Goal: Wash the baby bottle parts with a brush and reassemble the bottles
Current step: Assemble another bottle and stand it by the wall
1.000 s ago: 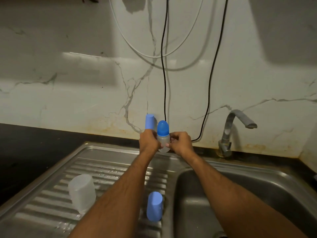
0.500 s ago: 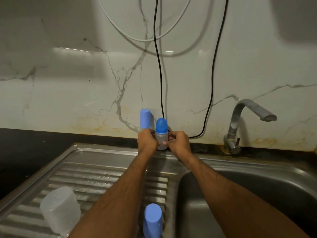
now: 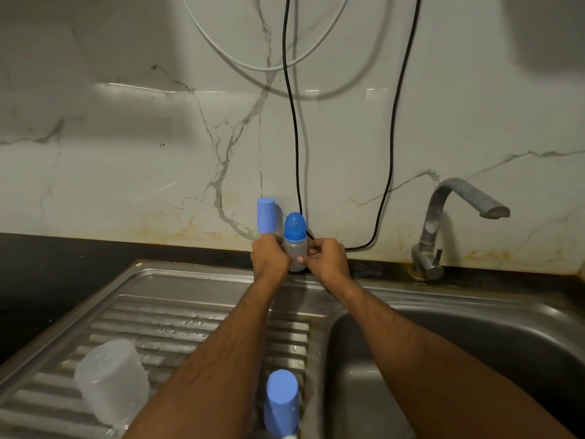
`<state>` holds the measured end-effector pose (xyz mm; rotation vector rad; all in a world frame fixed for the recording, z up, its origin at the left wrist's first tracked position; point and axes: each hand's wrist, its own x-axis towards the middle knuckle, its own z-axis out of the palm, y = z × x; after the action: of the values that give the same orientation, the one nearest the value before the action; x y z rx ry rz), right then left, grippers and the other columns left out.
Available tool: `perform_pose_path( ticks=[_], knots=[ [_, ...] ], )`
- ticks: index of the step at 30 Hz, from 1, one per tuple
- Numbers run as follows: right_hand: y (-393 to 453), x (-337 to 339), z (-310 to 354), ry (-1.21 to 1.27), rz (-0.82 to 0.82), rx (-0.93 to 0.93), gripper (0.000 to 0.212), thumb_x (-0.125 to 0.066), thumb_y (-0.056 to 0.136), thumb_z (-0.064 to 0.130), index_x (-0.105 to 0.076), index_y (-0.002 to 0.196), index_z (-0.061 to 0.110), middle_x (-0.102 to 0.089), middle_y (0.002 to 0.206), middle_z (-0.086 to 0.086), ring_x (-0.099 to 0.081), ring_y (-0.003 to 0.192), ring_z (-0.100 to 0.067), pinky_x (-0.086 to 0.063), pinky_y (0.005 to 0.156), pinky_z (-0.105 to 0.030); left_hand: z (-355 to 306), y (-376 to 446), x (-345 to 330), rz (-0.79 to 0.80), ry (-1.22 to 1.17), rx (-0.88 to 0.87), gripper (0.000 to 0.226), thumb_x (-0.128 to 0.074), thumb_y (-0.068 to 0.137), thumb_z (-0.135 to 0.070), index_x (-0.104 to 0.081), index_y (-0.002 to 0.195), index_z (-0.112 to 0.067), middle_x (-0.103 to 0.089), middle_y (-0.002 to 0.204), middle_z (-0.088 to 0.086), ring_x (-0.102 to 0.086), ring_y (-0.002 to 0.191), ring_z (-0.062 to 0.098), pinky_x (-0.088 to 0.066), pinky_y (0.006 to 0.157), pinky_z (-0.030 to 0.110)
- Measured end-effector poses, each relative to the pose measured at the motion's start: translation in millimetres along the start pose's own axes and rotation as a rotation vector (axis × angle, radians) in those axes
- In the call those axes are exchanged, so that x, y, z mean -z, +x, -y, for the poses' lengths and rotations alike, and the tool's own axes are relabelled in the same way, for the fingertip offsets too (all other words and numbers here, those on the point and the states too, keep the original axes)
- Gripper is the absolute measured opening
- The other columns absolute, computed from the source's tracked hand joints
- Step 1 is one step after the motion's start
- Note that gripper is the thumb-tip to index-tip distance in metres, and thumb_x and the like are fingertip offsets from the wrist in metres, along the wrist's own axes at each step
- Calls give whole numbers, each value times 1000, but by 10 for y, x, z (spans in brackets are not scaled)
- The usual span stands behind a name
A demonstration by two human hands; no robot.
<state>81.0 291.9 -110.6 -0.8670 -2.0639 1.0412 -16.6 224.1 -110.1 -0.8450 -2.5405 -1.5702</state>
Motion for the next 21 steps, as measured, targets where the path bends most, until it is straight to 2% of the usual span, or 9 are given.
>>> perform_pose_path(
  ticks=[3, 8, 11, 16, 21],
  knots=[
    [-4, 34, -9, -9, 3, -25, 36, -83, 82, 12, -70, 115, 10, -74, 96, 0, -70, 92, -13, -56, 89, -29, -11, -22, 22, 8, 17, 1, 18, -77, 82, -4, -64, 90, -12, -68, 90, 6, -66, 85, 20, -49, 69, 27],
    [-51, 105, -19, -30, -11, -37, 35, -82, 83, 10, -69, 115, 7, -66, 86, 6, -65, 87, -10, -52, 85, -24, -66, -59, 82, 17, 31, 29, 23, -80, 80, -4, -67, 99, -7, -65, 91, 6, -65, 88, 20, -46, 71, 26],
    [-86, 144, -32, -24, -17, -49, 38, -82, 83, 10, -68, 118, 5, -66, 91, 4, -65, 93, -13, -52, 88, -25, -90, -87, 110, 23, 31, 33, 27, -82, 79, -6, -68, 102, -6, -67, 93, 7, -66, 91, 22, -50, 74, 28],
    [-200, 242, -69, -14, -42, -69, 40, -83, 82, 12, -67, 119, 7, -65, 93, 3, -66, 95, -14, -52, 86, -24, -88, -183, 249, 29, 41, 47, 41, -86, 77, -15, -69, 113, -6, -71, 104, 10, -68, 98, 24, -58, 90, 39],
    [-422, 384, -32, 9, -49, -97, 47, -84, 81, 15, -66, 124, 8, -71, 109, -3, -67, 100, -15, -55, 92, -28, -133, -372, 471, 49, 19, 30, 43, -87, 76, -17, -69, 114, -6, -72, 103, 9, -68, 99, 23, -57, 93, 40]
  ],
)
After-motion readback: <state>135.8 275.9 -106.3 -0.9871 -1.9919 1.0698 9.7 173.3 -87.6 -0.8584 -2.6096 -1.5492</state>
